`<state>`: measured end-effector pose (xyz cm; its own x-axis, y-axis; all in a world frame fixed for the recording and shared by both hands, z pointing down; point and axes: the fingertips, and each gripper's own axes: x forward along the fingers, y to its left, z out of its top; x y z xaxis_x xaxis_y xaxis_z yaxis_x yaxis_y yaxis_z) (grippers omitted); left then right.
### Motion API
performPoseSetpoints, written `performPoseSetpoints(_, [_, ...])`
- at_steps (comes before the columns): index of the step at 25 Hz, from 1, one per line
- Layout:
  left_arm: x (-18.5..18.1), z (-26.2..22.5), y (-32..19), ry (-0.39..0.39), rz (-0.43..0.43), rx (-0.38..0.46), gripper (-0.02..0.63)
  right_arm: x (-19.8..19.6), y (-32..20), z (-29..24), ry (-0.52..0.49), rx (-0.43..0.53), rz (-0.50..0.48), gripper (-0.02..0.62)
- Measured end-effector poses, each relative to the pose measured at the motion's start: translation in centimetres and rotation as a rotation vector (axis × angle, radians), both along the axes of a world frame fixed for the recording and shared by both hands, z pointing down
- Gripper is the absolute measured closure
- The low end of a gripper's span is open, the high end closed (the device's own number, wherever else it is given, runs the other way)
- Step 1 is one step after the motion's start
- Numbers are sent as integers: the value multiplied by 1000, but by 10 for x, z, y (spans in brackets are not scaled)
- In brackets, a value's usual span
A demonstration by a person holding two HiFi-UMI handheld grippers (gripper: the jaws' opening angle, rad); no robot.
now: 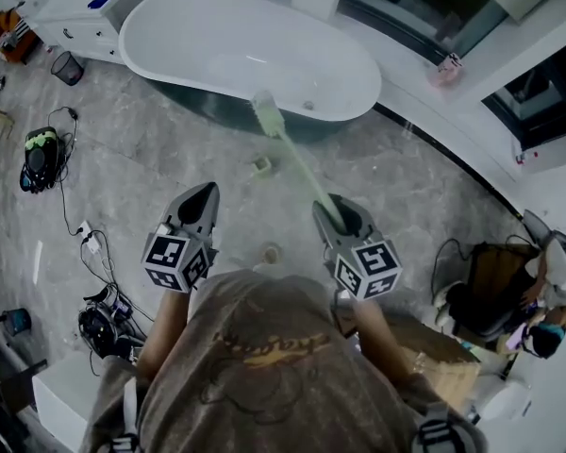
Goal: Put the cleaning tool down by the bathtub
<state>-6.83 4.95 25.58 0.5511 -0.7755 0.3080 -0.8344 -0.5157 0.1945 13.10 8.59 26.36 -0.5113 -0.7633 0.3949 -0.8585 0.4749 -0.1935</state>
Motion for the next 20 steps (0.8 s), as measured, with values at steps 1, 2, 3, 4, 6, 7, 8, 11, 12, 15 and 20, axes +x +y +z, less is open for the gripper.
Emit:
performPoseSetpoints(1, [-1,1,-4,3,-10,0,606,1,-5,0,-1,1,-2,483])
performPoseSetpoints(2, [-1,1,-9,7,-17,-2,606,2,-11,-1,-2,1,-3,483])
performPoseSetpoints(3, [-1,1,-13,9,-22,-4,606,2,-16,-1,-2,1,-4,483])
performPoseSetpoints(4, [-1,1,-18,10,-24,-5,606,3,-22,-1,-1,0,-4,483])
performPoseSetpoints(6, [0,3,-30,12,-22,-6,606,3,-32,-2,-1,2,-2,483])
performPoseSetpoints(7, [0,4,-36,14,-21,-3,606,3,-38,-1,-2,4,0,483])
performPoseSetpoints(8, [1,4,-43,16,-19,0,606,3,-44,-1,-2,7,3,483])
performPoseSetpoints(11, [4,0,-67,24,-3,16,606,3,-64,-1,0,12,21,483])
performPoseSetpoints(12, [4,-1,-77,27,4,22,606,3,-72,-1,0,14,27,485])
performPoseSetpoints(15, [-1,-4,-109,33,20,33,606,-2,-99,-2,-3,22,45,483])
performPoseSetpoints(20, [-9,-3,-156,32,42,27,606,-11,-143,0,-11,24,64,483])
